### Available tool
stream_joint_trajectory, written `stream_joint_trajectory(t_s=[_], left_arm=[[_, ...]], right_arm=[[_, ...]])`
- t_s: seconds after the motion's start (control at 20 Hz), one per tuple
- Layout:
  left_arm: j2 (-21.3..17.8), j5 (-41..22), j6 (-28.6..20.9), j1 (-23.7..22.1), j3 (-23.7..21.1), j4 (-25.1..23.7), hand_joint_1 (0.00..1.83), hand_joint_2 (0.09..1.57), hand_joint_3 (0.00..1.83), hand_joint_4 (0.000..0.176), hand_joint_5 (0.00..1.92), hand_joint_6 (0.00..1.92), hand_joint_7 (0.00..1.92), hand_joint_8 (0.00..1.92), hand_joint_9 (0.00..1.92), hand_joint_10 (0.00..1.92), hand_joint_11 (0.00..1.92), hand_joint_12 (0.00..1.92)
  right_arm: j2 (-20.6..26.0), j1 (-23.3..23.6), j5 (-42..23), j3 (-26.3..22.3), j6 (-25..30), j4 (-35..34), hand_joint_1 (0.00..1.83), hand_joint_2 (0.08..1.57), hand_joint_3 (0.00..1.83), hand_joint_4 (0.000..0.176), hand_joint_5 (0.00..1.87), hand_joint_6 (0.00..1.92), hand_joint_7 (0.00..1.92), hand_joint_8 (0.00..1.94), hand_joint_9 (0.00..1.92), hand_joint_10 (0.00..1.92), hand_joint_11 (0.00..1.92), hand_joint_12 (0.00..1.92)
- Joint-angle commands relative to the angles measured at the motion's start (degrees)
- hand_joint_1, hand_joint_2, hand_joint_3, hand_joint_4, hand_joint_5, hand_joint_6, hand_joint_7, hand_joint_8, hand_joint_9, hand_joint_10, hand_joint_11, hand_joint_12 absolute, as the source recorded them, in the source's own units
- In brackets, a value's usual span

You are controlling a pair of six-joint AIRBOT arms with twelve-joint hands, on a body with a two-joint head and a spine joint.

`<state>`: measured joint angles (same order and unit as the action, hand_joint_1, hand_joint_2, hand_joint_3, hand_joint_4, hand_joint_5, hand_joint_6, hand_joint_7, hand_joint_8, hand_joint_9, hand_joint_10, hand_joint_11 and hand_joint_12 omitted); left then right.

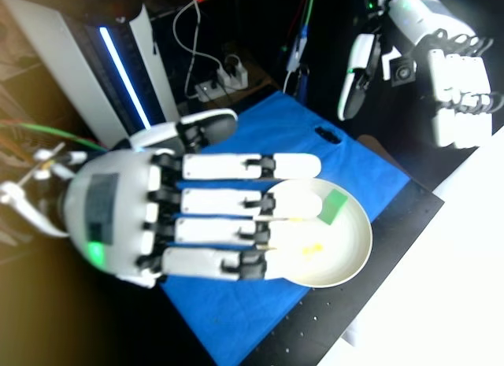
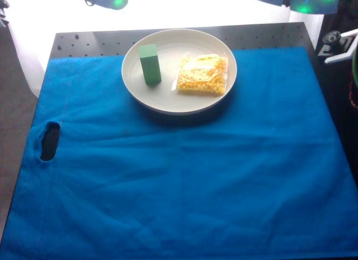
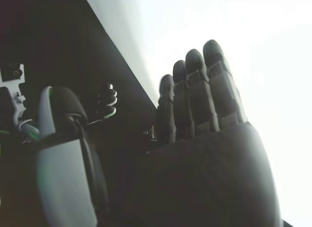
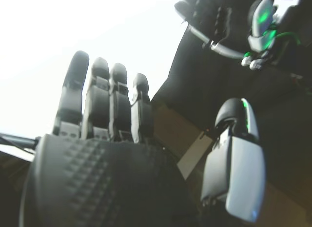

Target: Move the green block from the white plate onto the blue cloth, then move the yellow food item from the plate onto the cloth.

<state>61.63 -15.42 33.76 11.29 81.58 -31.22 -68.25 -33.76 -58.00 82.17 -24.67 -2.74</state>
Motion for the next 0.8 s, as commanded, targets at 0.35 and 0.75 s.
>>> stream_joint_trajectory(t_s=[0.35,0.75], left_arm=[[4.25,0.39,-0.14,-0.15,1.07,-4.16,0.89,0.84,0.01,0.000,0.40,0.00,0.38,0.01,0.45,0.02,0.49,0.14],[7.89,3.17,-0.15,2.28,4.23,-3.64,0.88,0.81,0.00,0.000,0.42,0.00,0.45,0.01,0.52,0.03,0.48,0.15]], right_arm=[[-0.42,0.54,-6.55,0.09,0.27,-0.76,0.39,0.92,0.01,0.010,0.30,0.00,0.36,0.00,0.37,0.01,0.02,0.96],[-1.02,0.54,-6.55,0.10,0.27,-0.60,0.44,0.94,0.01,0.033,0.32,0.00,0.34,0.00,0.35,0.00,0.01,0.93]])
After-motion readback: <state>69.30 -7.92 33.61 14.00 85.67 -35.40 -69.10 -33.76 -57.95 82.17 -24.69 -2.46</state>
